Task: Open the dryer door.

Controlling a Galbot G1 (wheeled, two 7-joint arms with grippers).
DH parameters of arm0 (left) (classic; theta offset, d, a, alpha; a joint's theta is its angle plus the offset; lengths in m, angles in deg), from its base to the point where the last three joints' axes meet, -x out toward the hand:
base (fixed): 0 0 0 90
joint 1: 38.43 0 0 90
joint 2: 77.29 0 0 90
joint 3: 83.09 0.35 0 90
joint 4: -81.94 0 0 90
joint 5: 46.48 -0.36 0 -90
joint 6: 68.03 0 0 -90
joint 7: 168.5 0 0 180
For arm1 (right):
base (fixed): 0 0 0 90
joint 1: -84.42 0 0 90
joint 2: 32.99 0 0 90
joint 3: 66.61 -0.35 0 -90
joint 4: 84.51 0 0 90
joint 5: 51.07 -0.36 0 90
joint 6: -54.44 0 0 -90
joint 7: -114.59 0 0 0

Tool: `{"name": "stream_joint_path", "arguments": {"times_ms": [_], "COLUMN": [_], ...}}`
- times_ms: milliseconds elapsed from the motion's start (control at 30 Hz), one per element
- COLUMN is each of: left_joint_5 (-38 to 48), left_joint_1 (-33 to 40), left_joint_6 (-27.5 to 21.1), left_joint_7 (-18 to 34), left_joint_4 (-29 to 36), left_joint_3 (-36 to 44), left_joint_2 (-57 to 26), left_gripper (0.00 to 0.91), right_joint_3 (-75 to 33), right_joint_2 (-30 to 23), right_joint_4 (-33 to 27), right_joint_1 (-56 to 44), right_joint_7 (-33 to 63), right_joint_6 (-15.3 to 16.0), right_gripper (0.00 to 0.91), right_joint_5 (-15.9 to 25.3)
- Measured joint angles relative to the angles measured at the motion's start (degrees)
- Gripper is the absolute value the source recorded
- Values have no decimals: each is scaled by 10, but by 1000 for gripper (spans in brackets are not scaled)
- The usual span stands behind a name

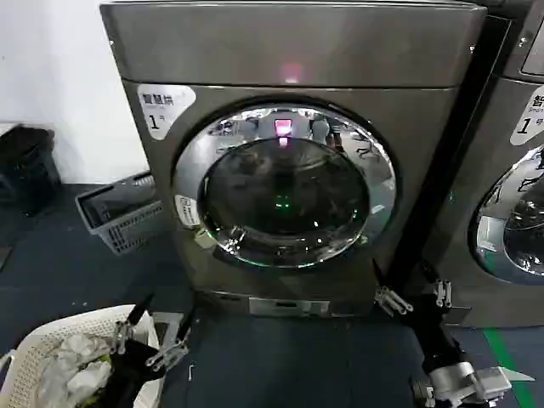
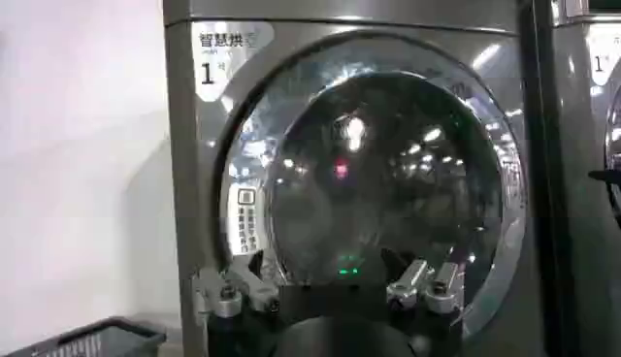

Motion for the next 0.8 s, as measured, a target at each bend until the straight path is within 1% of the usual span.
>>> {"name": "stream_joint_path", "arguments": {"times_ms": [167, 233, 333, 433, 567, 667, 800], "left_joint_5": [4, 4, 4, 3, 3, 1, -1], "left_joint_1": [2, 2, 0, -2, -5, -10, -13], "left_joint_6": [3, 3, 6, 5, 5, 13, 14], "left_joint_7": [-2, -2, -2, -1, -1, -3, -1], "left_joint_4": [2, 1, -2, -1, -3, -8, -12], "left_joint_3": [5, 4, -1, -2, -4, -9, -8], "left_joint_2": [1, 1, 0, 1, 5, 5, 12], "left_gripper": [907, 907, 907, 907, 907, 907, 907], "right_joint_3": [-5, -2, 2, 6, 24, 48, 88], "right_joint_2": [17, 32, 66, 112, 188, 247, 298], "right_joint_4": [-3, -4, -8, -18, -50, -87, -126], "right_joint_1": [12, 21, 37, 57, 89, 119, 160], "right_joint_7": [-47, -57, -61, -67, -91, -102, -108], "right_joint_6": [3, 12, 29, 43, 35, 31, 34], "right_gripper": [907, 907, 907, 907, 907, 907, 907], "right_joint_5": [-7, -25, -66, -116, -162, -179, -187]}}
